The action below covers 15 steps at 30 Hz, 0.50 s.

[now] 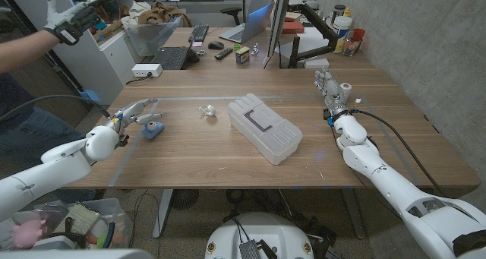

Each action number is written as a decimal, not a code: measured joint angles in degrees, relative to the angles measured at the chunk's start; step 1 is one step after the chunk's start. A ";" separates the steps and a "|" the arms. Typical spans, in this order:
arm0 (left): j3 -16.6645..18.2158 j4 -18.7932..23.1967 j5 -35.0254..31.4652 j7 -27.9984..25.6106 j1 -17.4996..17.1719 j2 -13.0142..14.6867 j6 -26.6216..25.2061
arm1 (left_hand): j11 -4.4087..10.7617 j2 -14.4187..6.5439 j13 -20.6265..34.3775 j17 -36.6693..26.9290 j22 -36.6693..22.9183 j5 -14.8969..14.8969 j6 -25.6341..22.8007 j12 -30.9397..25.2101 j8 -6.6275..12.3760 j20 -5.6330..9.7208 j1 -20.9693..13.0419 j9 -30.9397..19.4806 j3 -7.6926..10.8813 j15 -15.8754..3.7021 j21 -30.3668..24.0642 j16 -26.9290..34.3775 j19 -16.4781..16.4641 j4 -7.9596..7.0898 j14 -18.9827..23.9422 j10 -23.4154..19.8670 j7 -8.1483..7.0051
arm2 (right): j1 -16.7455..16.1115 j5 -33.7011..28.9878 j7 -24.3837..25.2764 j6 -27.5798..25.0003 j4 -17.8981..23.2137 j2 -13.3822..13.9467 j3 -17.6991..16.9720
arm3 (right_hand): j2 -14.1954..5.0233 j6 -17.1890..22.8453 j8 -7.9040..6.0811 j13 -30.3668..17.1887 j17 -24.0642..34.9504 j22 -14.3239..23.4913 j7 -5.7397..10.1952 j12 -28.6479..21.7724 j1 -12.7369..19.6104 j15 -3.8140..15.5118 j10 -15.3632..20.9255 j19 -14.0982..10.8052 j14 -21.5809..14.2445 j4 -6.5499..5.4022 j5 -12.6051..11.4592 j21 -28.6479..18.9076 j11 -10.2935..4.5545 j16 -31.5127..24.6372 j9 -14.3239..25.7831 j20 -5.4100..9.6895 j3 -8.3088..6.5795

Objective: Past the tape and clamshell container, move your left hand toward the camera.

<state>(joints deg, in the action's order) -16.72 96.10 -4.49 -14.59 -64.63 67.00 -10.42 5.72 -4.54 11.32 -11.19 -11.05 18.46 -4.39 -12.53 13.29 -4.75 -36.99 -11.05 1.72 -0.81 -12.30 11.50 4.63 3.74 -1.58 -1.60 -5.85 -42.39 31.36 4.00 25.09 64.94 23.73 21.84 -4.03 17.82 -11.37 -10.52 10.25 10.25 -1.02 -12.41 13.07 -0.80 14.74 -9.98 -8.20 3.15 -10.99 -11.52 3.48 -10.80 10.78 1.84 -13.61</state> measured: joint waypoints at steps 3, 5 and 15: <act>-0.99 0.03 0.07 -0.01 0.22 -0.25 -0.06 | 0.00 0.00 0.00 0.00 0.00 0.00 0.00 0.00 0.00 0.00 0.00 0.00 0.23 0.00 0.00 0.00 0.00 0.23 0.00 0.00 0.00 | 0.00 0.10 -0.30 0.11 -0.01 0.11 0.00 | 0.00 0.00 0.00 0.00 0.00 0.00 0.00 0.00 0.00 0.00 0.00 0.00 0.00 0.00 0.00 0.00 0.00 0.00 0.00 0.00 0.00; -1.44 0.01 0.08 -0.03 0.55 -0.47 -0.18 | 0.00 0.00 0.00 0.00 0.00 0.00 0.00 0.00 0.00 0.00 0.00 0.00 0.17 0.00 0.00 0.00 0.00 0.29 0.00 0.00 0.00 | 0.00 0.12 -0.36 0.15 -0.01 0.22 -0.02 | 0.00 0.00 0.00 0.00 0.00 0.00 0.00 0.00 0.00 0.00 0.00 0.00 0.00 0.00 0.00 0.00 0.00 0.00 0.00 0.00 0.00; -2.58 -0.16 0.04 0.04 1.31 -0.92 -0.44 | 0.00 0.01 0.17 -0.16 0.00 0.00 0.00 0.00 0.00 -0.19 -0.45 0.00 0.00 0.00 0.00 0.00 0.20 0.47 0.00 0.00 0.00 | -0.13 0.12 -0.45 0.16 0.51 0.74 -0.17 | 0.00 0.00 0.00 0.00 0.00 0.00 0.00 0.00 0.00 0.00 0.00 0.00 0.00 0.16 0.00 0.00 0.00 0.00 0.00 0.00 0.17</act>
<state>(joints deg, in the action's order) -19.29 95.95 -4.45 -14.54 -63.32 66.08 -10.87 5.72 -4.53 11.49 -11.35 -11.05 18.46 -4.39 -12.53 13.29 -4.94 -37.44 -11.05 1.72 -0.81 -12.30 11.50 4.83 4.20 -1.58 -1.60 -5.85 -42.53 31.48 3.56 25.24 65.45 24.47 21.67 -4.03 17.82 -11.37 -10.52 10.25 10.25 -1.02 -12.41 13.07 -0.80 14.74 -9.98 -8.20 3.31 -10.99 -11.52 3.48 -10.80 10.78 1.84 -13.44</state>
